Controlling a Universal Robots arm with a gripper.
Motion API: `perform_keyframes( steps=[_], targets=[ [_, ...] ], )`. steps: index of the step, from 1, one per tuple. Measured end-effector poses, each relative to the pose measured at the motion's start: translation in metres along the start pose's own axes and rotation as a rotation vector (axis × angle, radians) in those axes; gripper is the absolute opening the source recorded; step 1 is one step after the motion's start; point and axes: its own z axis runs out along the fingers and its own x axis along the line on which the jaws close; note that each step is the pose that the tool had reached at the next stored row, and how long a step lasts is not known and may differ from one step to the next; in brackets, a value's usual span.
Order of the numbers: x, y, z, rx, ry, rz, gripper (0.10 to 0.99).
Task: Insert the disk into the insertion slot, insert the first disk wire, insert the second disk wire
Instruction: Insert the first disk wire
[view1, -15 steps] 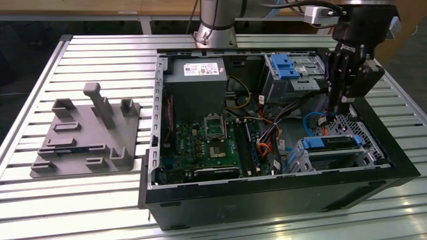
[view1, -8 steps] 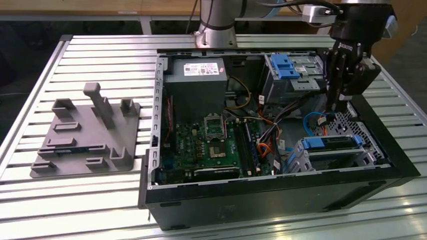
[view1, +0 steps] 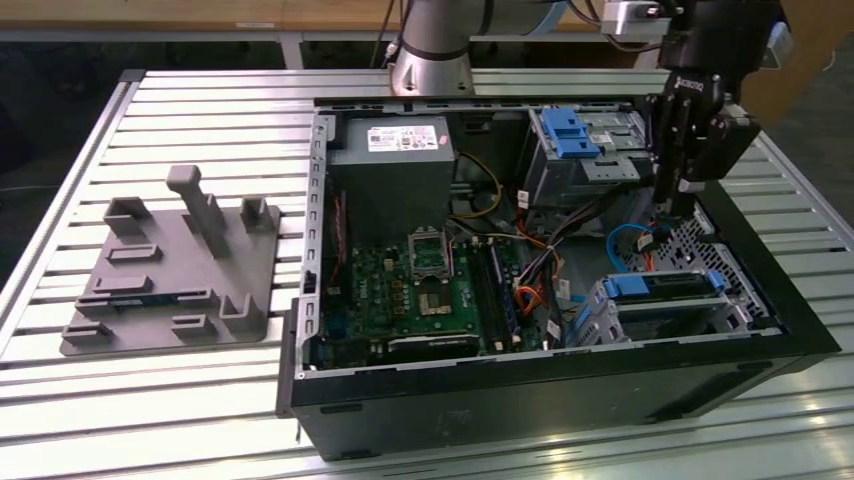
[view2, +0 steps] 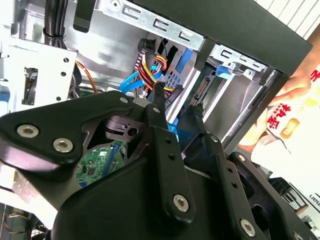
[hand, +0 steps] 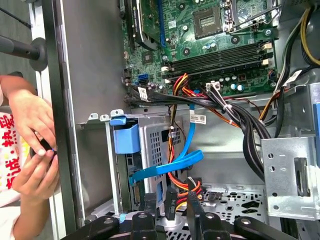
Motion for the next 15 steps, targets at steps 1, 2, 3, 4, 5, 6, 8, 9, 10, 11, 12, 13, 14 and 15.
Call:
perform_keyframes(
  steps=[1, 2, 3, 4, 5, 6, 8, 9, 10, 11, 12, 13, 14, 15],
  targets=[
    [-0.0002, 0.0000, 0.0004, 0.000, -0.0001, 0.000, 0.376],
    [-0.0004, 0.0000, 0.0009, 0.000, -0.0001, 0.000, 0.376],
    [-0.0004, -0.0001, 0.0017, 0.000, 0.0001, 0.000, 0.376],
    [0.0002, -0.0002, 0.0026, 0.000, 0.0003, 0.000, 0.376],
    [0.0008, -0.0005, 0.0038, 0.000, 0.0001, 0.000, 0.376],
    [0.0016, -0.0008, 0.0050, 0.000, 0.0000, 0.000, 0.376],
    [0.0032, -0.0017, 0.0073, 0.000, 0.0001, 0.000, 0.376],
    [0.0034, -0.0021, 0.0081, -0.001, 0.0001, -0.001, 0.376],
    [0.0032, -0.0025, 0.0087, -0.003, 0.0000, -0.001, 0.376],
    [0.0031, -0.0025, 0.0090, -0.004, 0.0001, -0.002, 0.376],
    [0.0031, -0.0025, 0.0093, -0.005, 0.0004, -0.002, 0.376],
    [0.0029, -0.0025, 0.0095, -0.007, 0.0007, -0.003, 0.376],
    [0.0028, -0.0026, 0.0097, -0.008, 0.0009, -0.004, 0.376],
    [0.0028, -0.0026, 0.0098, -0.009, 0.0010, -0.004, 0.376]
  ],
)
